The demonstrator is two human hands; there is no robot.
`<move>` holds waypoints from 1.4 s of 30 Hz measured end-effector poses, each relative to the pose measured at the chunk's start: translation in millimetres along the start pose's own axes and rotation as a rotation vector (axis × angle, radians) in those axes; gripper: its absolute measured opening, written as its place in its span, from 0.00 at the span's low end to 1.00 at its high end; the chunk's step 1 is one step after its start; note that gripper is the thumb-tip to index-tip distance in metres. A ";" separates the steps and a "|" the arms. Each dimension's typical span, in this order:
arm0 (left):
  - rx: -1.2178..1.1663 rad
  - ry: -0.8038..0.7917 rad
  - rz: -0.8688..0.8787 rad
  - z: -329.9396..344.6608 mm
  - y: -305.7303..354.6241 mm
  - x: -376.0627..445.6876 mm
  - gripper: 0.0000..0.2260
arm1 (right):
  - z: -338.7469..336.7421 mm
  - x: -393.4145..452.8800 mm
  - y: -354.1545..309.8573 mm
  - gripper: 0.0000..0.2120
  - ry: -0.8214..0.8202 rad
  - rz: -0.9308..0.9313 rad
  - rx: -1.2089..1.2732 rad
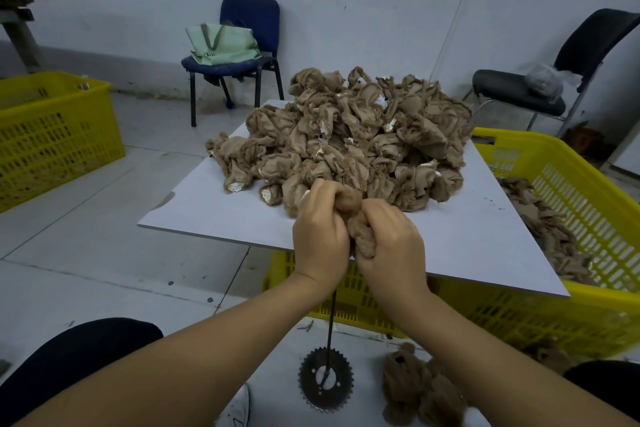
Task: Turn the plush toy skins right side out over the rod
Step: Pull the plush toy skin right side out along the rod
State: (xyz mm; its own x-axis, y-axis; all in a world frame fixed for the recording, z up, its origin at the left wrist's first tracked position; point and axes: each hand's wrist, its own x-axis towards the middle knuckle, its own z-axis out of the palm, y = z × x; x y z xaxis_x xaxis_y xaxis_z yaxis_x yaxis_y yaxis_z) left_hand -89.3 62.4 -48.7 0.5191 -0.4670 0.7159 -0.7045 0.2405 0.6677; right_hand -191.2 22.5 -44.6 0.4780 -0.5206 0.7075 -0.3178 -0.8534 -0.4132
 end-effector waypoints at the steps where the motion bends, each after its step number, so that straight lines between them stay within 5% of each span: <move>1: -0.012 0.010 0.001 1.2 -1.0 -2.4 0.11 | 2.6 -3.2 -0.2 0.07 0.008 0.025 0.007; 13: -0.185 0.020 -0.112 0.4 1.6 -14.4 0.16 | -6.6 -14.1 1.8 0.15 0.087 -0.136 -0.147; 22: 0.097 -0.239 -0.113 -5.2 2.4 -4.0 0.16 | -13.0 -2.8 5.4 0.07 -0.211 -0.001 -0.159; 31: -0.210 -0.046 -0.272 -0.3 -1.8 -4.4 0.13 | -21.8 10.2 -6.7 0.11 -0.238 -0.116 -0.383; 36: -0.318 -0.086 -0.384 0.8 -6.1 3.2 0.11 | -25.3 17.8 -12.4 0.18 -0.267 -0.153 -0.469; 42: -0.309 -0.254 -0.507 5.4 -19.5 2.3 0.17 | -22.0 16.8 -6.1 0.11 -0.418 -0.129 -0.532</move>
State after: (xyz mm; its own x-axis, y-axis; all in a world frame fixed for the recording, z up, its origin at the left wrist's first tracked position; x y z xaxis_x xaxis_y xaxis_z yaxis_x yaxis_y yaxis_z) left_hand -76.9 52.1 -61.2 0.5930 -0.7650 0.2512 -0.2103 0.1539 0.9654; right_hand -199.2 19.5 -17.6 0.7806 -0.4738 0.4077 -0.5449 -0.8354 0.0725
